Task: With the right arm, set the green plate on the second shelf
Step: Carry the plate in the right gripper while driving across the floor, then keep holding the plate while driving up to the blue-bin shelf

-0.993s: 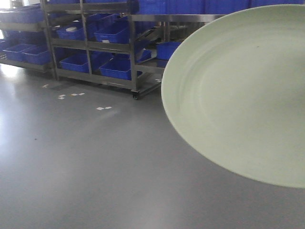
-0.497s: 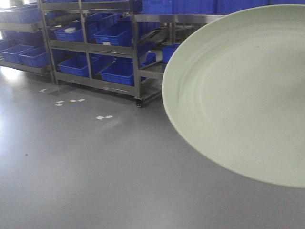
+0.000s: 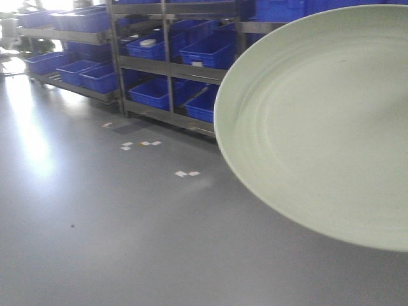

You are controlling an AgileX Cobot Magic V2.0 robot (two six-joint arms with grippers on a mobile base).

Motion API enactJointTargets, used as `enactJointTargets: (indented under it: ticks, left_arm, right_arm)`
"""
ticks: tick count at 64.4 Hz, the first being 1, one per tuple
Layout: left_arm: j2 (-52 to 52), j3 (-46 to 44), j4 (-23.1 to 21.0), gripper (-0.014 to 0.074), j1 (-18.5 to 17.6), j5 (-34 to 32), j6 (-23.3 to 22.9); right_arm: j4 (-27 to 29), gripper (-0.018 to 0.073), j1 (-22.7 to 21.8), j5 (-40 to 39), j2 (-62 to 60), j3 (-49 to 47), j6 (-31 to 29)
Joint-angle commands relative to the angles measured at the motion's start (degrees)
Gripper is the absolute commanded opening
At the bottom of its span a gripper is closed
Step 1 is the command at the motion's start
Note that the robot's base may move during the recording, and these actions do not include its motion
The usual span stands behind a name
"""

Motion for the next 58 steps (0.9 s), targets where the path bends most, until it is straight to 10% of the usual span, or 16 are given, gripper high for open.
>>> enactJointTargets:
  ticks: [1,58]
  left_arm:
    - [-1.4,2.4,0.1,0.0125,0.0,-3.6,-0.3]
    - [-1.4,2.4,0.1,0.0125,0.0,-3.6,-0.3]
  right_arm:
    - [-0.2,0.0055,-0.3,-6.1,-0.2,-1.9,0.0]
    - [-0.2,0.0055,-0.3,-6.1,-0.2,-1.9,0.0]
